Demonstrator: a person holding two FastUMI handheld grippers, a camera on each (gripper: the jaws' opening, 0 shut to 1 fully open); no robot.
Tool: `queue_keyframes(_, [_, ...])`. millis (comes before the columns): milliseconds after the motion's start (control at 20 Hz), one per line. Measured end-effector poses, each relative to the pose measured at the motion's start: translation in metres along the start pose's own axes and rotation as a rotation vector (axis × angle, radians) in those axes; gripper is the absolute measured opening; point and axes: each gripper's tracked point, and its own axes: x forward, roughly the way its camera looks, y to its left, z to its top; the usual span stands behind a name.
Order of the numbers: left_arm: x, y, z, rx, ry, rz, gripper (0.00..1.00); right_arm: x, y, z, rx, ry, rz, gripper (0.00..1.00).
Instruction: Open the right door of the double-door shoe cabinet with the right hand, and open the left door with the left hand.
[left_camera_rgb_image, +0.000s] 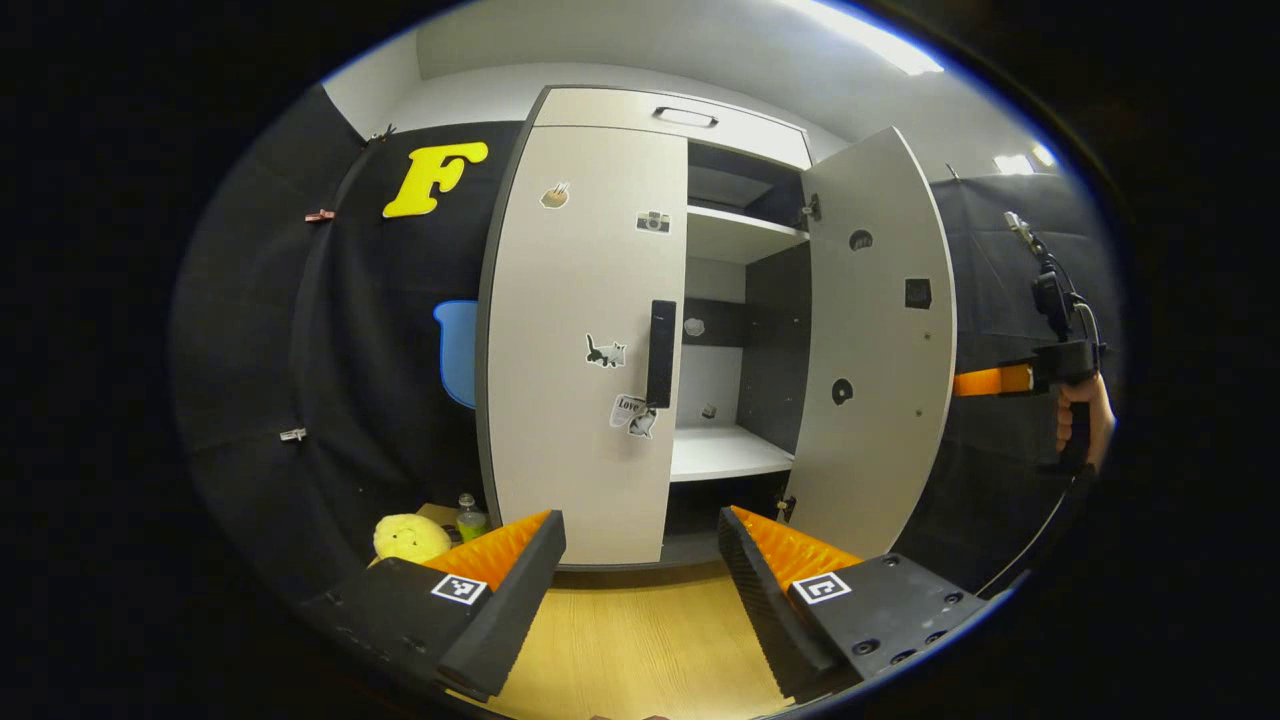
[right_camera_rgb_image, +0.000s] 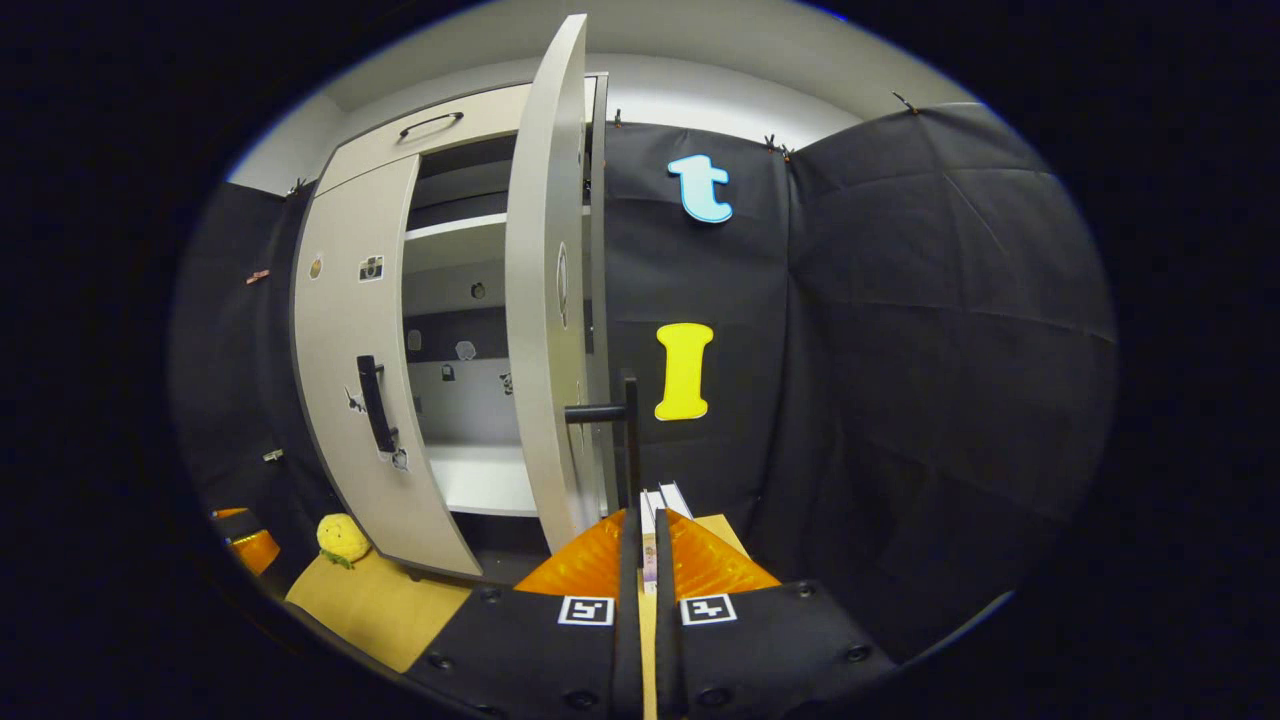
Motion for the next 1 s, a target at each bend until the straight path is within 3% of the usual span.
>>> queue_keyframes(100, [0.003,0.002,-0.001,-0.003,0.006,-0.015,0.95,-0.015,-0.008,-0.002,-0.018,0.014,-0.035,0.09])
queue_keyframes(300, [0.008,0.004,-0.002,0.002,0.017,-0.054,0.95,-0.035,0.010,0.008,0.078,-0.005,-0.033,0.10])
queue_keyframes(350, [0.009,0.005,-0.004,0.004,0.019,-0.061,0.95,-0.043,0.014,0.009,0.088,0.000,-0.042,0.17])
queue_keyframes(400, [0.009,0.006,-0.005,0.002,0.020,-0.069,0.95,-0.048,0.017,0.011,0.097,-0.004,-0.053,0.31])
queue_keyframes(450, [0.009,0.008,-0.008,-0.002,0.025,-0.079,0.95,-0.051,0.025,0.016,0.108,-0.013,-0.047,0.29])
queue_keyframes(500, [0.008,0.010,-0.009,-0.004,0.028,-0.088,0.95,-0.057,0.036,0.018,0.121,-0.024,-0.032,0.45])
queue_keyframes(600, [0.006,0.016,-0.011,-0.004,0.034,-0.100,0.95,-0.067,0.060,0.017,0.141,-0.035,-0.006,0.46])
queue_keyframes(650, [0.005,0.021,-0.014,-0.006,0.038,-0.102,0.95,-0.071,0.073,0.014,0.147,-0.037,0.012,0.51])
queue_keyframes(700, [0.004,0.025,-0.015,-0.008,0.040,-0.103,0.95,-0.073,0.081,0.013,0.147,-0.038,0.012,0.61])
queue_keyframes(750, [0.003,0.031,-0.015,-0.011,0.041,-0.101,0.95,-0.073,0.088,0.011,0.147,-0.046,0.015,0.58])
queue_keyframes(800, [0.002,0.036,-0.014,-0.013,0.037,-0.094,0.95,-0.073,0.097,0.009,0.149,-0.052,0.026,0.76])
queue_keyframes(900, [0.002,0.049,-0.013,-0.019,0.035,-0.068,0.95,-0.066,0.117,0.007,0.145,-0.059,0.053,0.85])
queue_keyframes(1000, [0.004,0.059,-0.011,-0.025,0.034,-0.038,0.95,-0.059,0.131,0.004,0.120,-0.071,0.078,0.86])
